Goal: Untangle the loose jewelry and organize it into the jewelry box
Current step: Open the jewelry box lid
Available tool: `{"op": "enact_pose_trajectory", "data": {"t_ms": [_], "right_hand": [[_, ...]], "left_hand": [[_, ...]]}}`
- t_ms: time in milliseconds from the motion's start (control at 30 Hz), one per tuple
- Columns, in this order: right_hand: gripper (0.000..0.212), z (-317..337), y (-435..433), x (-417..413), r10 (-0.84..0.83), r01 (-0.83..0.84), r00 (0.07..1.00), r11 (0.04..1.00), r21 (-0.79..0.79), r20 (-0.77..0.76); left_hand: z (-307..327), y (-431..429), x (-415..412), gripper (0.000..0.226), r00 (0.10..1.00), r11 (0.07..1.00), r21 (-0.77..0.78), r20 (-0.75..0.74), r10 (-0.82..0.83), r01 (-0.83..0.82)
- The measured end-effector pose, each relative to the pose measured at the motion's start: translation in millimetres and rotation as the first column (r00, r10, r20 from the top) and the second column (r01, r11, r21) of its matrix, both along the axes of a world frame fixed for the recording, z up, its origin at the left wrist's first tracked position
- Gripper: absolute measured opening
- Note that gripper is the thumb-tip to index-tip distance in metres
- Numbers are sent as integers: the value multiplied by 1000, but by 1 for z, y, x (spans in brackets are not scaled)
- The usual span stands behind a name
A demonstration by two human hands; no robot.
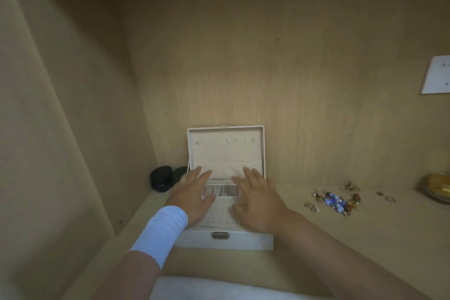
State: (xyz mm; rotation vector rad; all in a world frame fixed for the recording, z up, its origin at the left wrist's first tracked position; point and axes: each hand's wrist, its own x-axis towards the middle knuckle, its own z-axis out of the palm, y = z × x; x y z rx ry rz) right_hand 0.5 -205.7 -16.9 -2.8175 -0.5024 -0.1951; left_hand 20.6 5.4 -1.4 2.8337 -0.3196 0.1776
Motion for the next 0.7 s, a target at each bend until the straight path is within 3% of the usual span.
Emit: {"op": "enact_pose_trajectory", "data": {"t_ms": [133,467,700], "right_hand": [[68,-20,7,-14,-26,7,978,996,-90,-209],[62,-31,3,-31,-19,5,987,996,-86,-158],[66,-23,0,-49,29,-49,971,996,-78,-235]], "left_hand": [[-29,7,-27,67,990,988,143,-124,73,-55],[-42,16,-50,53,967,995,36,-239,94,-88],[-35,16,-69,50,964,997,-28,-257,68,-77]]}}
